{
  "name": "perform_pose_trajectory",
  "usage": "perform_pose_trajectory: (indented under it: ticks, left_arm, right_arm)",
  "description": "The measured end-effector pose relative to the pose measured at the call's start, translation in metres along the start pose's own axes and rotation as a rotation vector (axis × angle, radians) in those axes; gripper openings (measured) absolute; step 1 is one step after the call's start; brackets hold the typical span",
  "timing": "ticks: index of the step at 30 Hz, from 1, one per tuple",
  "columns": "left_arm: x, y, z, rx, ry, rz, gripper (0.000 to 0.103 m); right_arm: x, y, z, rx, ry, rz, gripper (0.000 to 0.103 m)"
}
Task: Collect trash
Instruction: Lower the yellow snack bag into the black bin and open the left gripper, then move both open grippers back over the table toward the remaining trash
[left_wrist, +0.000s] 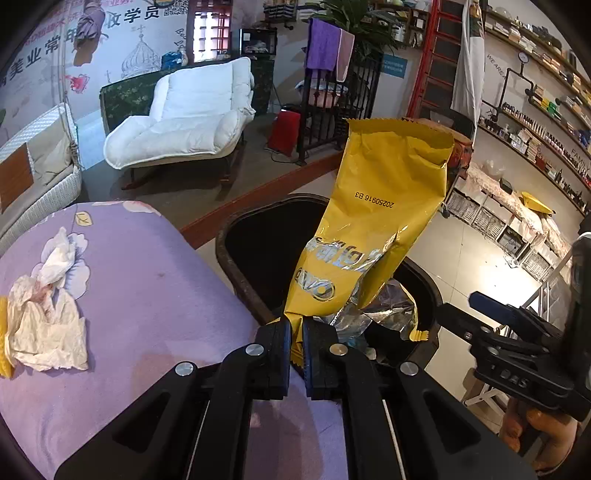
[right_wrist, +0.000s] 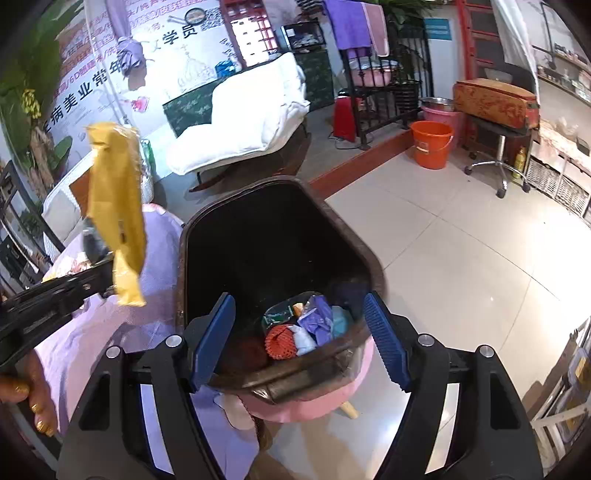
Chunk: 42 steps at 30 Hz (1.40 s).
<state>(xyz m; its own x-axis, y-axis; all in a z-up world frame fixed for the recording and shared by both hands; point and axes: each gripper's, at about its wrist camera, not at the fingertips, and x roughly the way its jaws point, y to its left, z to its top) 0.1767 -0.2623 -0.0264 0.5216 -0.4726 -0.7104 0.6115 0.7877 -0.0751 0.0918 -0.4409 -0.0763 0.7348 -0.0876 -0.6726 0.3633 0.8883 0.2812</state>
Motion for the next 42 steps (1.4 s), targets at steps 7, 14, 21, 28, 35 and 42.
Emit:
perform_pose_trajectory:
  ticks: [7,14,21,28,35,42]
  left_arm:
    - [0.021,-0.015,0.008,0.029,0.049,-0.006,0.006]
    - [0.038,-0.023,0.013,0.020,0.093,-0.018,0.006]
    - [0.051,-0.036,0.015,0.018,0.127,-0.016,0.018]
    - [0.037,-0.041,0.012,0.048,0.066,-0.003,0.061]
    - [0.016,-0.025,0.002,0.006,0.029,0.001,0.073]
    - [-0.014,-0.001,-0.014,-0.026,-0.009,0.054,0.078]
  right_arm:
    - [-0.023,-0.016,-0.002,0.034,-0.047,-0.045,0.074]
    - [-0.038,-0.030,0.000,0.071,-0.081,-0.070,0.076]
    - [-0.044,-0.039,0.002,0.098,-0.097,-0.085,0.077]
    - [-0.046,-0.043,0.004,0.110,-0.115,-0.095,0.082]
    - [-0.040,-0.026,0.006,0.081,-0.106,-0.061,0.084]
    - [-0.034,0.005,0.005,0.015,-0.093,0.003,0.085]
